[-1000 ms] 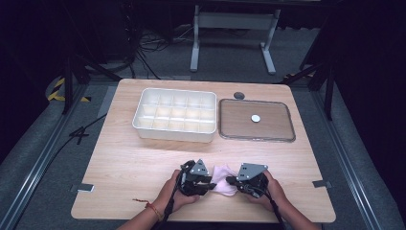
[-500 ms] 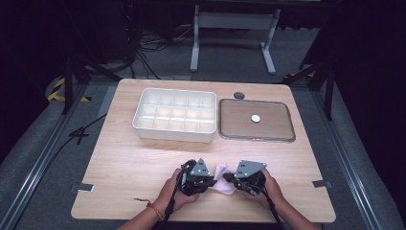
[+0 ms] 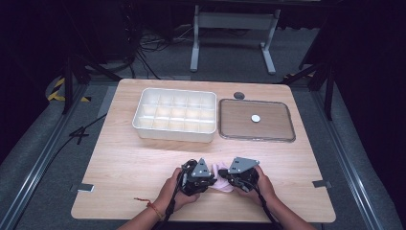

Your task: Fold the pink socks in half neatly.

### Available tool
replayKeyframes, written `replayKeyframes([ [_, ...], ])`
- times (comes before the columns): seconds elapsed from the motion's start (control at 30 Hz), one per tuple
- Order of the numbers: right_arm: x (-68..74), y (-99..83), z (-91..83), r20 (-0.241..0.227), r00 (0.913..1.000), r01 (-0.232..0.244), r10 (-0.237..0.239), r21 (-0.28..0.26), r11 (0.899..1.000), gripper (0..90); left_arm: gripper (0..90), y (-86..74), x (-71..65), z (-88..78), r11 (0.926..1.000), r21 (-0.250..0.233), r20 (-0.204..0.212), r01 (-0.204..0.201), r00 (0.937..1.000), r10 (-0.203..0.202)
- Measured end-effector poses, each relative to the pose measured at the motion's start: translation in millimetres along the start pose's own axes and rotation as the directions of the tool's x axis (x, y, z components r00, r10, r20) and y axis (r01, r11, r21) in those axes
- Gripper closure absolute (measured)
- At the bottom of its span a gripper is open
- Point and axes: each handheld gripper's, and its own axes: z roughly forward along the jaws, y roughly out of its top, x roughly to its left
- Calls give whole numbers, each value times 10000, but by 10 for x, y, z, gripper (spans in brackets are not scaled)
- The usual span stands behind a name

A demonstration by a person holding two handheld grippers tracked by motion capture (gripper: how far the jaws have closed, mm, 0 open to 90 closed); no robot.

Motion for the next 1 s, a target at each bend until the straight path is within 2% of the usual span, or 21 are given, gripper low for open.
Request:
replayKeyframes([
  [0.03, 2, -2, 0, 3, 10000, -29, 29, -9, 10000, 895, 824, 2, -6, 5, 9999, -43, -6, 99, 10000, -99],
  [0.13, 5, -2, -12, 86, 9999, 102, -102, -67, 9999, 892, 826, 2, 6, 0, 9999, 100, -93, 23, 10000, -22],
  [0.23, -12, 0, -44, 111, 9999, 41, -39, -182, 9998, 889, 830, -4, 20, -12, 9999, 94, -204, 110, 9997, -108],
  [0.5, -102, -6, -264, 149, 9999, -45, 53, -550, 9985, 888, 831, -17, 67, -67, 9999, 86, -341, 142, 9993, -139],
  [0.63, -100, -37, -325, -128, 9999, 95, -99, -316, 9995, 883, 830, -25, 85, -72, 9996, 163, -327, 222, 9992, -216],
  [0.83, -20, -100, -228, -482, 9976, 525, -505, 406, 9978, 888, 829, -21, 84, -84, 9997, 96, -381, 223, 9990, -219],
  [1.0, -20, -111, -200, -484, 9980, 416, -400, 343, 9985, 891, 825, -14, 91, -99, 9995, -38, -436, 310, 9986, -311],
])
